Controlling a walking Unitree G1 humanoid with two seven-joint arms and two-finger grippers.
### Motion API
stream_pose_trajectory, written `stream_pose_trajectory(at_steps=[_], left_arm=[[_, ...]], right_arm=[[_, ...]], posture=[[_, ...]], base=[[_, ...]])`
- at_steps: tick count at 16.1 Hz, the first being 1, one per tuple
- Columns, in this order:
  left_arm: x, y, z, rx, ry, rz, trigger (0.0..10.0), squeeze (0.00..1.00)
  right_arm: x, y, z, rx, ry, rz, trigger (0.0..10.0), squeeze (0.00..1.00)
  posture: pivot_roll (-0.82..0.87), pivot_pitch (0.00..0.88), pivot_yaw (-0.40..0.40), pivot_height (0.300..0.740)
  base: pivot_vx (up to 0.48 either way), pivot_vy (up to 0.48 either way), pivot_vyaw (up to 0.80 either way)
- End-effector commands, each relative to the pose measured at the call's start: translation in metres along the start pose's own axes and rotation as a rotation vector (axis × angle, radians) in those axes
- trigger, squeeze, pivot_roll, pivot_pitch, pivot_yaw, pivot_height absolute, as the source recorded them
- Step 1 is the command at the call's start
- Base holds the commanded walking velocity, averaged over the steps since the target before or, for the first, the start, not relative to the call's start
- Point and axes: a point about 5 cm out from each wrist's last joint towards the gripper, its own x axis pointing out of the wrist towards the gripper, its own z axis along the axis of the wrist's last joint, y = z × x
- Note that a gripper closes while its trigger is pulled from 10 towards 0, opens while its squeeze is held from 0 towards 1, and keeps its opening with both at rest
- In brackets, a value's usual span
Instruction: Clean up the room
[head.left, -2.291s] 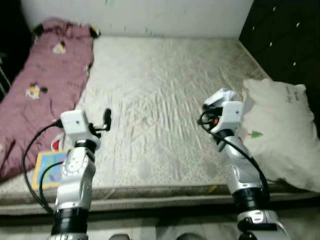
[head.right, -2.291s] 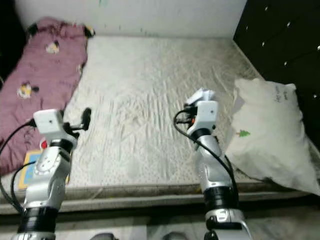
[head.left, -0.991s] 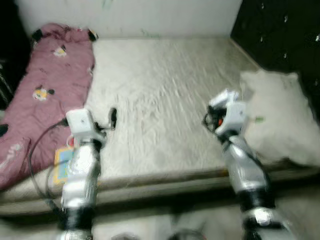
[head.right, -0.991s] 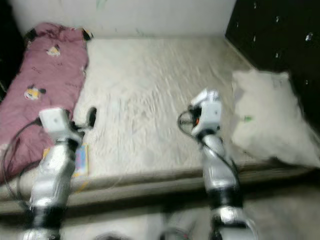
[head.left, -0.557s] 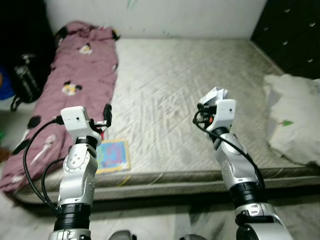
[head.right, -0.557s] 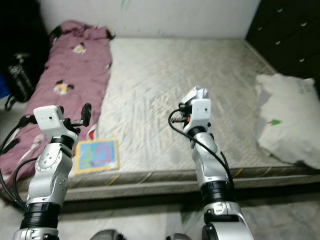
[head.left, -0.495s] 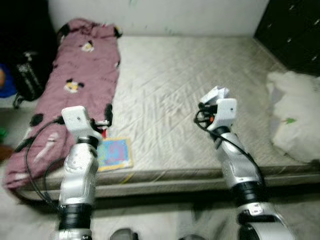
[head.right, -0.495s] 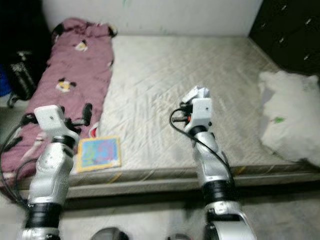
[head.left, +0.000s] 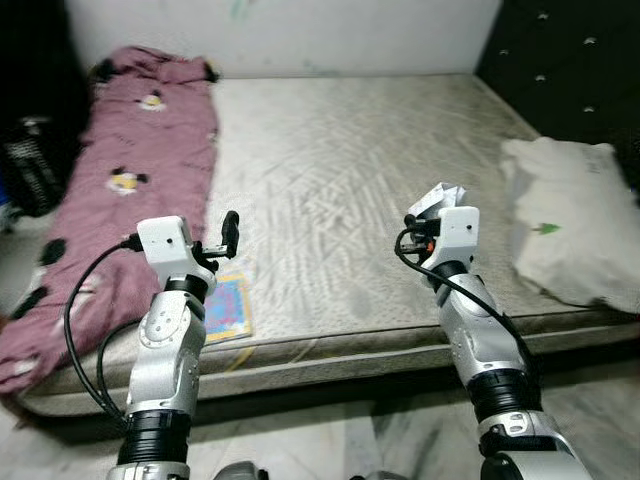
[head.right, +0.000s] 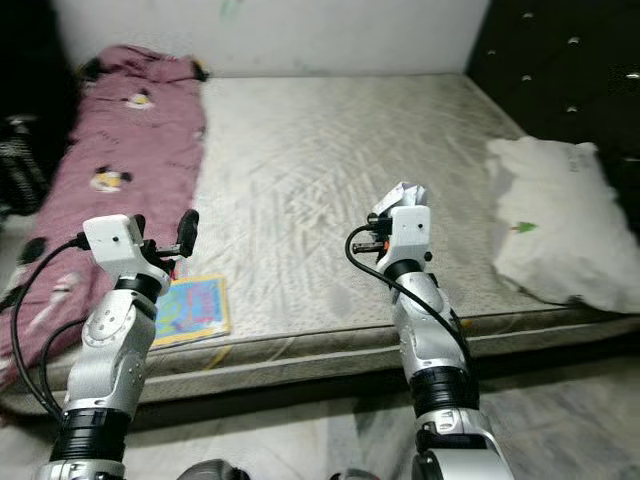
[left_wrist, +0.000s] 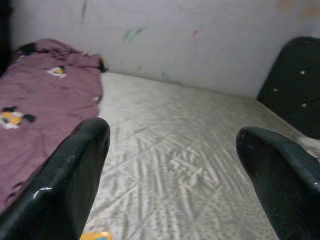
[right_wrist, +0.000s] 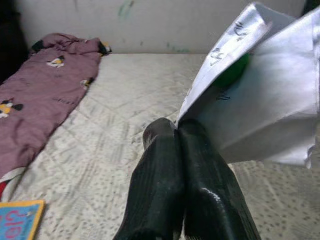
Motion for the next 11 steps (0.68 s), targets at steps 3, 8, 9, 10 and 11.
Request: stream_pose_trajectory(at_steps=[3,8,9,10,11], left_arm=[[0.0003,0.0003,0.0031,0.008,-0.012,-0.006,10.0,0.0],[0.0021,0.0046,-0.0004,0.015,0.015,0.053,10.0,0.0],[0.0021,0.005,-0.0005,0.016,0.017,0.053,10.0,0.0],[0.0019,0.0049,-0.0003,0.017,0.014,0.048,10.0,0.0],[0.0019,0.0049,-0.0002,0.018,0.013,0.047,10.0,0.0]], right_arm=[[0.001,-0.0002,0.0022,-0.009,-0.01,0.006,10.0,0.0],[0.0004,-0.0026,0.001,-0.013,-0.008,-0.001,10.0,0.0],[0.0001,-0.0035,0.0005,-0.015,-0.006,-0.003,10.0,0.0],[-0.0001,-0.0045,0.0,-0.018,-0.005,-0.005,10.0,0.0],[-0.0001,-0.0053,-0.0002,-0.02,-0.004,-0.008,10.0,0.0]], posture=[[0.02,0.0,-0.008,0.74],[0.02,0.0,-0.008,0.74],[0.02,0.0,-0.008,0.74],[0.02,0.0,-0.008,0.74],[0.02,0.0,-0.008,0.74]], base=[[0.344,0.0,0.0],[0.135,0.0,0.0],[0.0,0.0,0.0],[0.0,0.0,0.0],[0.0,0.0,0.0]])
